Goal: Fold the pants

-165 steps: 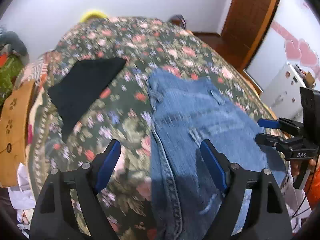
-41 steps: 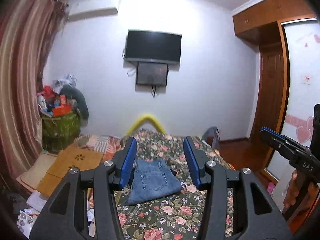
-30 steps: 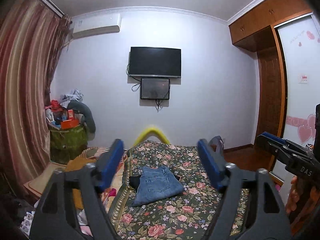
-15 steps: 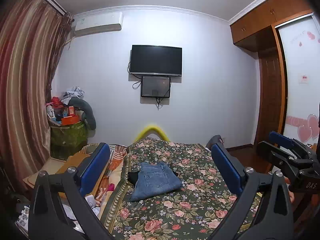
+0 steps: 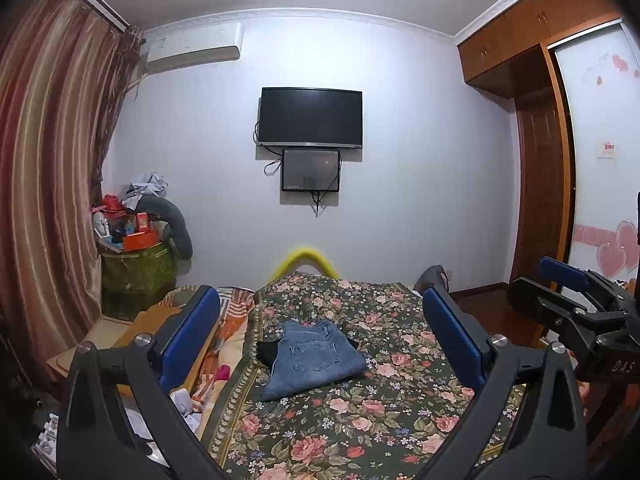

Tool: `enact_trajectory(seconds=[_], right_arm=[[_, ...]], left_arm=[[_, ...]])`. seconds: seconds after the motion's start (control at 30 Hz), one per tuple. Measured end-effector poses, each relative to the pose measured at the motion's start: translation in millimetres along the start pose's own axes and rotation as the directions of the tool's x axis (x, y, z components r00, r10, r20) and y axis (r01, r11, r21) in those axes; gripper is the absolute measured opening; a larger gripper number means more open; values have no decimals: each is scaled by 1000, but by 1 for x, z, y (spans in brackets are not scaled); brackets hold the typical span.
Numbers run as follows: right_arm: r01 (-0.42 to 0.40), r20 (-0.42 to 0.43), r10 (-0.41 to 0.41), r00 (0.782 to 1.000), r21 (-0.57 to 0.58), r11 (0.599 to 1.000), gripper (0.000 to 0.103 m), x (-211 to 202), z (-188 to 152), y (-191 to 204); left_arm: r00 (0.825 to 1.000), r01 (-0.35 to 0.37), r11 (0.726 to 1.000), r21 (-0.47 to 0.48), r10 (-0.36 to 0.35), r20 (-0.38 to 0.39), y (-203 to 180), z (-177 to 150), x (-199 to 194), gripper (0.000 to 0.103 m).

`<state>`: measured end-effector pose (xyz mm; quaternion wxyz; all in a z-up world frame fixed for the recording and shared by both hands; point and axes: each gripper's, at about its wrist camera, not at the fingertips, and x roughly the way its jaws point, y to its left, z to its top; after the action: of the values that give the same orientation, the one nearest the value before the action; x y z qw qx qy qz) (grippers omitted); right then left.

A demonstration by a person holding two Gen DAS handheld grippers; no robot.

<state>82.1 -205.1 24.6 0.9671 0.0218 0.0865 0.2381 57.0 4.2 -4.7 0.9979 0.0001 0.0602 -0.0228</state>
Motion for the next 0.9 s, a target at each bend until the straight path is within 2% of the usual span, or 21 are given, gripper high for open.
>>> enact_trajectory(seconds=[0.9], right_arm=[[3,-29,-2,1000,8,1000,102,-1,0,-5]], left_arm=[[999,18,1000,-24,-18,-28,5,-6,11,103]])
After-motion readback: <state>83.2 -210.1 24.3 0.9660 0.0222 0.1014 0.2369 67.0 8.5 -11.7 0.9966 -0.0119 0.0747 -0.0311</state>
